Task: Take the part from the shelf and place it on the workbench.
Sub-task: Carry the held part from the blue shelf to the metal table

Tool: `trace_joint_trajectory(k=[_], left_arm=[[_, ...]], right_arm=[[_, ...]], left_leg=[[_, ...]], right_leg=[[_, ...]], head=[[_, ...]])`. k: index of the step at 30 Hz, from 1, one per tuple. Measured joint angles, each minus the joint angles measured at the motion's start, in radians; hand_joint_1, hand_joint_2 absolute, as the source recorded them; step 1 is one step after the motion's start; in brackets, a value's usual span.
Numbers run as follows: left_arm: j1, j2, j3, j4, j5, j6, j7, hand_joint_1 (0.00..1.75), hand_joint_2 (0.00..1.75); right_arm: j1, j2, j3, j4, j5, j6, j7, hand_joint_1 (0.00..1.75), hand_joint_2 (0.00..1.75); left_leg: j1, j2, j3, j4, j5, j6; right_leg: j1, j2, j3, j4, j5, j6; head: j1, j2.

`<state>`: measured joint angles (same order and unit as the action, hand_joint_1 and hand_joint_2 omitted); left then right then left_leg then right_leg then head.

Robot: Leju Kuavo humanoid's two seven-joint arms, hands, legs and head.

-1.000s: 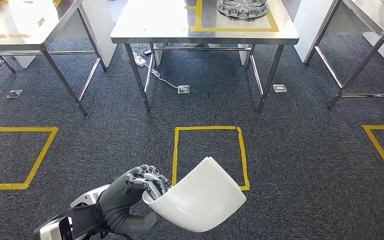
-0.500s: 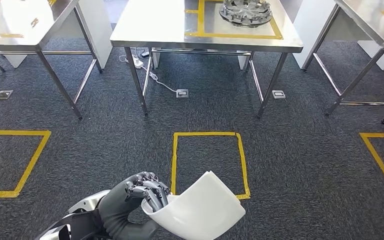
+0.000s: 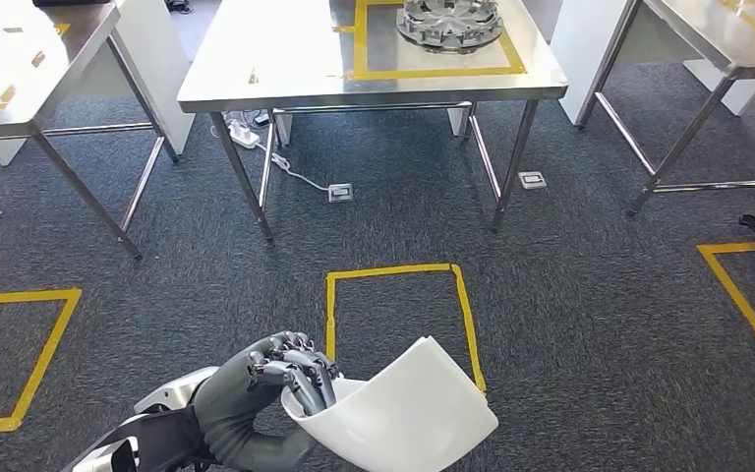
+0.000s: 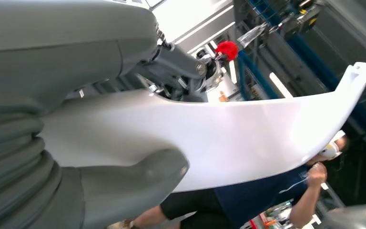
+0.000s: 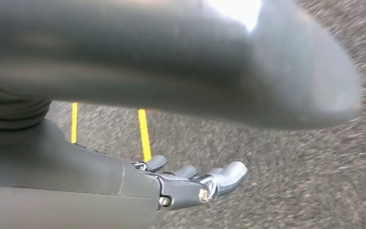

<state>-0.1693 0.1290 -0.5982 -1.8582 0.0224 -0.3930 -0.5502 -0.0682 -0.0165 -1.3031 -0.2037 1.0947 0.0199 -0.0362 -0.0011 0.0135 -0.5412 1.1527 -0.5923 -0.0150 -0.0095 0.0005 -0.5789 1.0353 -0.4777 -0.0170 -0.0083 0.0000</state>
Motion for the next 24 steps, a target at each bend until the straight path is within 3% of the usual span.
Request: trace_joint_trajectory(k=[2, 3, 4, 7, 8, 11, 13, 15, 17, 18, 19, 20, 22, 24], left_arm=[[-0.005, 0.000, 0.000, 0.000, 0.001, -0.003, 0.006, 1.75, 1.75], [-0.005, 0.000, 0.000, 0.000, 0.002, -0.004, 0.010, 1.75, 1.75], [-0.006, 0.000, 0.000, 0.000, 0.002, -0.005, 0.012, 1.75, 1.75], [-0.011, -0.002, 0.000, 0.000, 0.003, -0.007, 0.015, 1.75, 1.75], [-0.012, -0.002, 0.000, 0.000, 0.004, -0.008, 0.015, 1.75, 1.75], [-0.015, -0.004, -0.001, 0.000, 0.005, -0.010, 0.016, 1.75, 1.75], [-0.018, -0.008, -0.002, -0.002, 0.005, -0.012, 0.016, 1.75, 1.75], [-0.021, -0.011, -0.002, -0.002, 0.005, -0.013, 0.016, 1.75, 1.75], [-0.021, -0.012, -0.002, -0.002, 0.005, -0.014, 0.016, 1.75, 1.75], [-0.021, -0.012, -0.002, -0.001, 0.005, -0.015, 0.016, 1.75, 1.75], [-0.020, -0.012, -0.002, -0.001, 0.005, -0.015, 0.016, 1.75, 1.75], [-0.020, -0.012, -0.002, 0.000, 0.005, -0.016, 0.016, 1.75, 1.75], [-0.020, -0.012, -0.002, 0.000, 0.005, -0.016, 0.016, 1.75, 1.75], [-0.021, -0.012, -0.002, 0.000, 0.005, -0.017, 0.017, 1.75, 1.75]], right_arm=[[-0.002, 0.002, -0.005, 0.000, -0.004, -0.001, 0.005, 0.00, 0.00], [-0.001, 0.003, -0.008, 0.000, -0.006, -0.002, 0.006, 0.00, 0.00], [0.000, 0.004, -0.011, 0.000, -0.008, -0.002, 0.007, 0.00, 0.00], [-0.001, 0.008, -0.016, 0.000, -0.012, -0.002, 0.006, 0.00, 0.00], [-0.001, 0.010, -0.017, 0.000, -0.013, -0.002, 0.006, 0.00, 0.00], [0.000, 0.014, -0.020, 0.000, -0.013, -0.003, 0.006, 0.00, 0.00], [0.001, 0.017, -0.021, 0.000, -0.013, -0.003, 0.006, 0.00, 0.00], [-0.005, 0.018, -0.021, 0.000, -0.013, -0.003, 0.005, 0.00, 0.00], [-0.006, 0.019, -0.021, 0.000, -0.013, -0.002, 0.005, 0.00, 0.00], [-0.004, 0.019, -0.021, 0.000, -0.013, -0.001, 0.005, 0.00, 0.00], [-0.001, 0.019, -0.021, 0.000, -0.012, 0.000, 0.005, 0.00, 0.00], [0.000, 0.019, -0.021, 0.000, -0.012, 0.000, 0.005, 0.00, 0.00], [0.001, 0.019, -0.021, 0.000, -0.011, 0.000, 0.005, 0.00, 0.00], [-0.001, 0.020, -0.022, 0.000, -0.011, 0.001, 0.005, 0.00, 0.00]], left_leg=[[0.003, -0.005, -0.082, 0.111, -0.048, -0.006], [0.003, -0.006, -0.112, 0.138, -0.056, -0.006], [0.003, -0.007, -0.124, 0.132, -0.042, -0.004], [0.001, -0.022, -0.085, -0.035, 0.086, 0.006], [-0.001, -0.030, -0.073, -0.079, 0.104, 0.010], [-0.006, -0.036, -0.058, -0.114, 0.108, 0.028], [-0.002, -0.028, -0.034, -0.126, 0.119, 0.042], [0.001, -0.018, -0.013, -0.134, 0.112, 0.051], [0.000, -0.012, -0.005, -0.135, 0.102, 0.055], [0.000, -0.011, 0.000, -0.135, 0.095, 0.054], [0.001, -0.011, 0.007, -0.135, 0.088, 0.053], [0.001, -0.010, 0.016, -0.135, 0.081, 0.051], [0.002, -0.007, 0.038, -0.135, 0.063, 0.045], [0.000, -0.004, 0.051, -0.137, 0.047, 0.035]], right_leg=[[0.000, 0.011, 0.006, 0.000, -0.010, -0.002], [0.000, 0.017, 0.011, 0.000, -0.016, -0.002], [0.000, 0.024, 0.018, 0.000, -0.022, -0.001], [0.000, 0.041, 0.044, -0.001, -0.041, 0.006], [-0.001, 0.046, 0.048, -0.001, -0.047, 0.010], [-0.003, 0.055, 0.053, 0.003, -0.050, 0.032], [-0.001, 0.045, 0.056, 0.031, -0.050, 0.045], [0.000, 0.025, 0.011, 0.111, -0.079, 0.052], [0.000, 0.014, -0.073, 0.225, -0.126, 0.055], [-0.001, 0.013, -0.106, 0.259, -0.136, 0.057], [-0.003, 0.013, -0.123, 0.261, -0.126, 0.059], [-0.004, 0.012, -0.123, 0.230, -0.094, 0.061], [-0.006, 0.005, -0.084, 0.101, -0.001, 0.060], [-0.002, -0.004, -0.056, 0.012, 0.034, 0.048]], head=[[-0.004, 0.000], [-0.005, 0.000], [-0.006, 0.000], [-0.007, 0.000], [-0.008, 0.000], [-0.009, 0.000], [-0.007, 0.000], [-0.001, 0.000], [0.003, 0.000], [0.004, 0.000], [0.005, 0.000], [0.007, 0.000], [0.009, 0.000], [0.012, 0.000]])
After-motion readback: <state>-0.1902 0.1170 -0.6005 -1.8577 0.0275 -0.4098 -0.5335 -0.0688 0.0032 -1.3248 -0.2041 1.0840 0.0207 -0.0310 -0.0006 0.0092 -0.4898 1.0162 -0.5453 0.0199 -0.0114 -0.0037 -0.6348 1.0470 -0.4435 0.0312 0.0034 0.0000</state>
